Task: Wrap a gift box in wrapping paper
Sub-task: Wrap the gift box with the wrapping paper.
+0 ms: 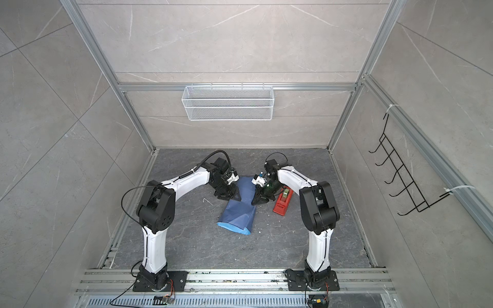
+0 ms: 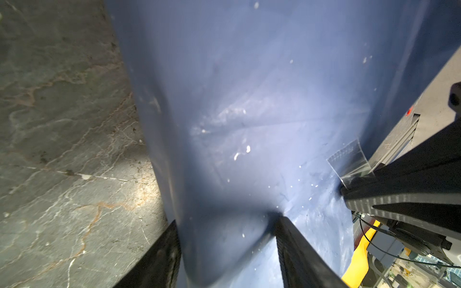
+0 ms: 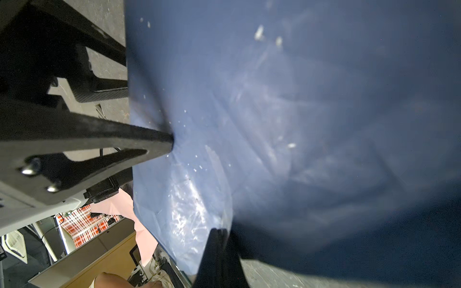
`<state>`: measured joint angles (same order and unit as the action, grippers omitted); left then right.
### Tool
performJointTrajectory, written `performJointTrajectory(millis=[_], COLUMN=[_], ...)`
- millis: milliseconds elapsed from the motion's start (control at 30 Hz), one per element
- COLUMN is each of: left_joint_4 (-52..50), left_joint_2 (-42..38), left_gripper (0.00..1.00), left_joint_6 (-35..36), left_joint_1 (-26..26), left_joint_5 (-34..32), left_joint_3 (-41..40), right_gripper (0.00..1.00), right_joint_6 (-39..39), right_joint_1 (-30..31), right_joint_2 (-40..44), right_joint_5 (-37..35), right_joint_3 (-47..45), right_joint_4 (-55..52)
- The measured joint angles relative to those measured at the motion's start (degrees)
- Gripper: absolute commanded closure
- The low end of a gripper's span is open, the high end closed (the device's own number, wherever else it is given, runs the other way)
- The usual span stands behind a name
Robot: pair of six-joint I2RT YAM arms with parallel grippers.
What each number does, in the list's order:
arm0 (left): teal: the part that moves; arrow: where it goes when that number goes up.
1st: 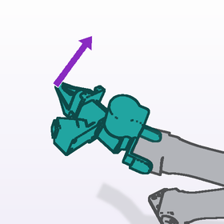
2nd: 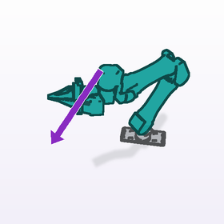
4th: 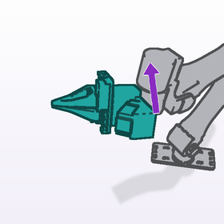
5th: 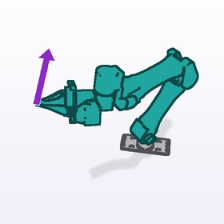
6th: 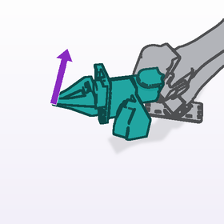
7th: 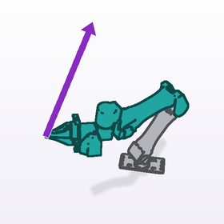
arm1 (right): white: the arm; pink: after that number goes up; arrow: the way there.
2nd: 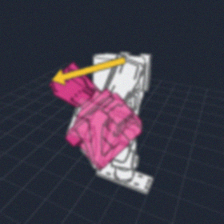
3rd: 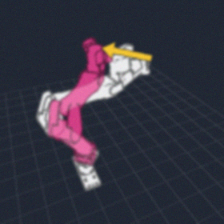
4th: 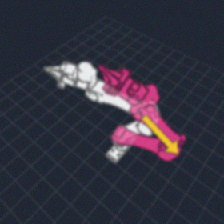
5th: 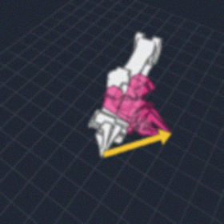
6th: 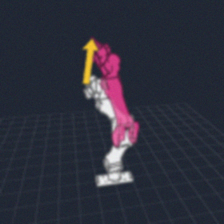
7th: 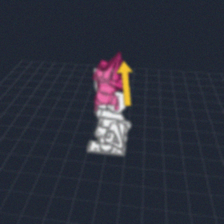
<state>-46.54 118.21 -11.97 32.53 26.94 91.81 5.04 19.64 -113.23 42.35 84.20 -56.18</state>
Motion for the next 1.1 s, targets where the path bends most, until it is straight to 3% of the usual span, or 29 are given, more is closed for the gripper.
performJointTrajectory(millis=[1100], left_joint_4=[-0.11], left_joint_2=[-0.02], left_gripper=[0.39], left_joint_6=[0.00], left_joint_1=[0.07], left_joint_5=[-0.17], left_joint_3=[0.11], right_gripper=[1.00], right_joint_6=[-3.37], right_joint_1=[-0.26], right_joint_2=[-6.95], right_joint_5=[-5.31], right_joint_3=[11.52], right_joint_4=[-15.93])
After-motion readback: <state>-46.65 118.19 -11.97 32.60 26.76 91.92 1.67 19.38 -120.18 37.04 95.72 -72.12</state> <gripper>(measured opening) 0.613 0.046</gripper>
